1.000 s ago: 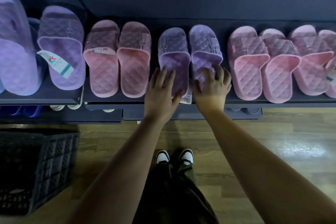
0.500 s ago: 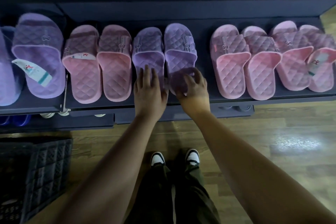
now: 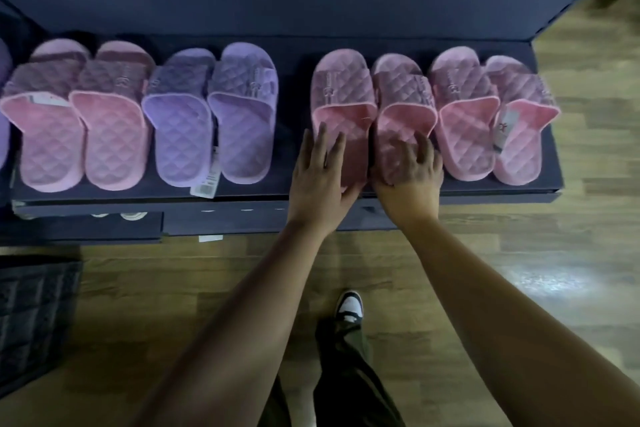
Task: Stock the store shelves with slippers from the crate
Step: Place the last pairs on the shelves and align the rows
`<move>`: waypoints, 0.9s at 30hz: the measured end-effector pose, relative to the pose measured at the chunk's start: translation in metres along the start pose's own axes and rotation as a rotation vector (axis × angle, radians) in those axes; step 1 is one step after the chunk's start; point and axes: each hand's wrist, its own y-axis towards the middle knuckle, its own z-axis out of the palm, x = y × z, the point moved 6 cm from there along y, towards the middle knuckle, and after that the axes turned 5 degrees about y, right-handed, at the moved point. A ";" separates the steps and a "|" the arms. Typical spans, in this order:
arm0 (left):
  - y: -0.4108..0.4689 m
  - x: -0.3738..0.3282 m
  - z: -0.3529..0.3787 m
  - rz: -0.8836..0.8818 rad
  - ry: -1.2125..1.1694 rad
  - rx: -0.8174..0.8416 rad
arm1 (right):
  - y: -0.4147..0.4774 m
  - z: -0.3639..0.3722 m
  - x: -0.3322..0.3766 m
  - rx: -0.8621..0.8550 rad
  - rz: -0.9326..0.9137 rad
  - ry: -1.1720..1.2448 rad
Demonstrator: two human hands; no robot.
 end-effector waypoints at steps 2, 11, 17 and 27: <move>0.008 -0.010 0.009 -0.044 -0.001 0.048 | 0.007 -0.002 -0.010 0.061 -0.001 -0.052; 0.019 -0.010 0.023 -0.155 0.015 0.089 | 0.013 0.007 -0.015 0.093 -0.049 -0.002; 0.021 0.026 0.009 -0.188 0.074 0.030 | 0.025 0.030 0.022 0.153 -0.153 -0.004; 0.023 0.004 0.000 -0.148 0.086 -0.099 | 0.027 -0.003 0.007 0.017 -0.200 0.089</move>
